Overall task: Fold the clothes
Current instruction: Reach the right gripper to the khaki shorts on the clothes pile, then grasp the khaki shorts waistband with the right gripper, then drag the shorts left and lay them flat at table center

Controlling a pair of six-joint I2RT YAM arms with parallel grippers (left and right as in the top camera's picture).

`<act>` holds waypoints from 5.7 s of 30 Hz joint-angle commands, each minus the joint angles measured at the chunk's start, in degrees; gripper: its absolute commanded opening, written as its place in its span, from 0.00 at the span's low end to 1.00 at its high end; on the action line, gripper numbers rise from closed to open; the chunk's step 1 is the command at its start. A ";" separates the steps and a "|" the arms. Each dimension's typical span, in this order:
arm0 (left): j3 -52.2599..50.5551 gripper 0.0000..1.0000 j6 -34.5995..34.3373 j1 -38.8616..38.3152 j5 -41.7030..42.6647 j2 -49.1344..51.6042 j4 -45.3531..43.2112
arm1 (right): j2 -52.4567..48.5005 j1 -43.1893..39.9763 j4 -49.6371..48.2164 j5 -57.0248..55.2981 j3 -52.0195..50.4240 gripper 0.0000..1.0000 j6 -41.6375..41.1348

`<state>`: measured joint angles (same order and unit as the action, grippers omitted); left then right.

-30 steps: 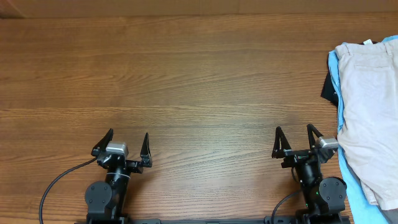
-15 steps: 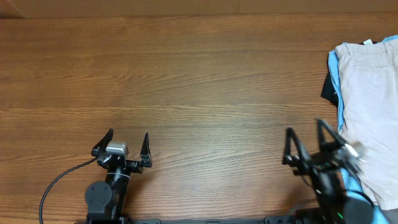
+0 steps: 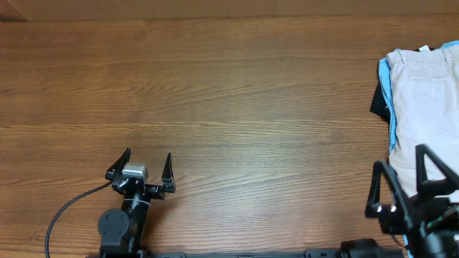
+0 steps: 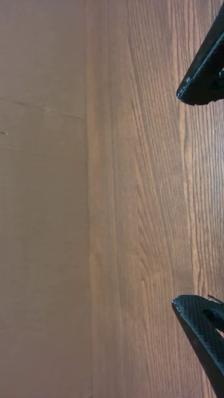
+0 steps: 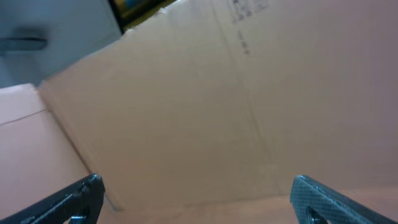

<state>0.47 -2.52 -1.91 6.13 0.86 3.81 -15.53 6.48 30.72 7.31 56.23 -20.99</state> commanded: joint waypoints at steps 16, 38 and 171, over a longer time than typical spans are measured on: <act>-0.20 1.00 1.46 -0.37 -0.59 -0.44 0.09 | -65.13 -0.83 37.83 -30.05 61.18 1.00 13.97; -0.20 1.00 1.46 -0.37 -0.59 -0.44 0.09 | -101.61 -22.69 30.12 -17.55 67.76 0.73 27.50; -0.20 1.00 1.46 -0.37 -0.59 -0.44 0.09 | -94.31 18.51 48.94 -3.26 42.95 0.98 -1.42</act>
<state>0.47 -2.50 -1.91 5.93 0.86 3.81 -109.71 26.87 77.93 7.51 100.90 -22.48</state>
